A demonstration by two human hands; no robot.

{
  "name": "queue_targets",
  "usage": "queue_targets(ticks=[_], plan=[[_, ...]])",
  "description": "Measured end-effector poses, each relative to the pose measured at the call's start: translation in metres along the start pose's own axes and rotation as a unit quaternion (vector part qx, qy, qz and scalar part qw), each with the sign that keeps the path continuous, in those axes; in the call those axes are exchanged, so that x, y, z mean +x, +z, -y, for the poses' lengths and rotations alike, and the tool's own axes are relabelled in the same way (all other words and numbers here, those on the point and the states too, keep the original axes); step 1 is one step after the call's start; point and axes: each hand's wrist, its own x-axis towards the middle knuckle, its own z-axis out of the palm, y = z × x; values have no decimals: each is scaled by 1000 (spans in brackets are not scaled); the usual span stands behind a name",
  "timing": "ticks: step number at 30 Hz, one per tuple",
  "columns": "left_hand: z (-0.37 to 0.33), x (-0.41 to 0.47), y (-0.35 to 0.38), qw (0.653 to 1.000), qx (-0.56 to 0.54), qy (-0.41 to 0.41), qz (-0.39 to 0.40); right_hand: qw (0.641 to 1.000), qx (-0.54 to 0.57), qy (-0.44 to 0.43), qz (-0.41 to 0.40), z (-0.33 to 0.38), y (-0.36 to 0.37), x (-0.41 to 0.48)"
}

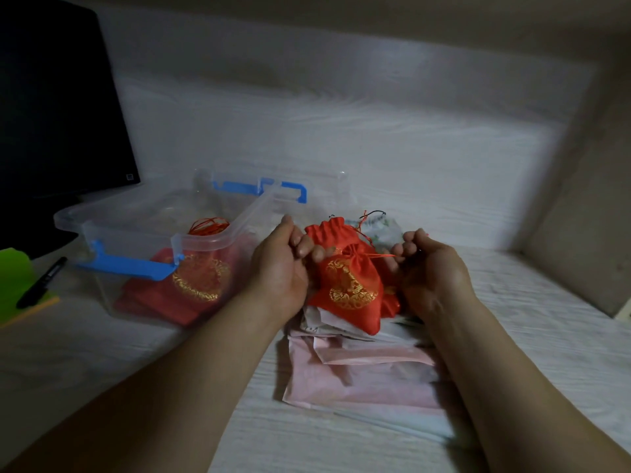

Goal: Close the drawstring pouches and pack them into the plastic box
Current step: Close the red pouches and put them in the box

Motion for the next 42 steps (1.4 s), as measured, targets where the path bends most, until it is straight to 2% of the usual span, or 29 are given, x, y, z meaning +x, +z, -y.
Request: queue_targets(ticks=[2,3,5,7,9,12,14,15,17,19,21,25,30,32,36,42], plan=[[0,-5,1,987,132,86,26,998,-50,-29,25,-1,4,-5],[1,-8,1,962,234,138,42,995,-77,-42,42,-1,7,-8],[4,-16,1,883,417,198,89,986,-130,-71,76,0,12,-16],[10,-17,1,808,535,203,139,968,-187,-120,113,1,17,-22],[16,-16,2,757,601,199,162,937,-262,-178,147,-1,22,-29],[16,-15,3,740,623,190,165,887,-352,-225,196,-6,28,-41],[17,-12,1,751,618,173,154,870,-376,-223,228,-9,30,-48],[17,-11,1,774,595,161,145,866,-379,-219,241,-9,31,-50],[16,-8,1,838,514,133,129,883,-358,-195,232,-10,29,-47],[13,-8,1,877,456,115,103,912,-344,-149,169,-9,26,-38],[11,-6,0,886,441,114,88,896,-400,-126,147,-11,20,-30],[7,-11,5,898,416,103,100,810,-531,-161,187,-20,12,-25],[4,-14,6,881,445,130,93,798,-525,-224,193,-22,13,-26],[4,-13,7,892,424,126,90,795,-524,-245,184,-23,13,-28],[7,-10,8,918,373,91,103,833,-482,-202,184,-21,15,-29],[9,-10,7,945,298,29,134,939,-278,-34,199,-15,22,-33]])
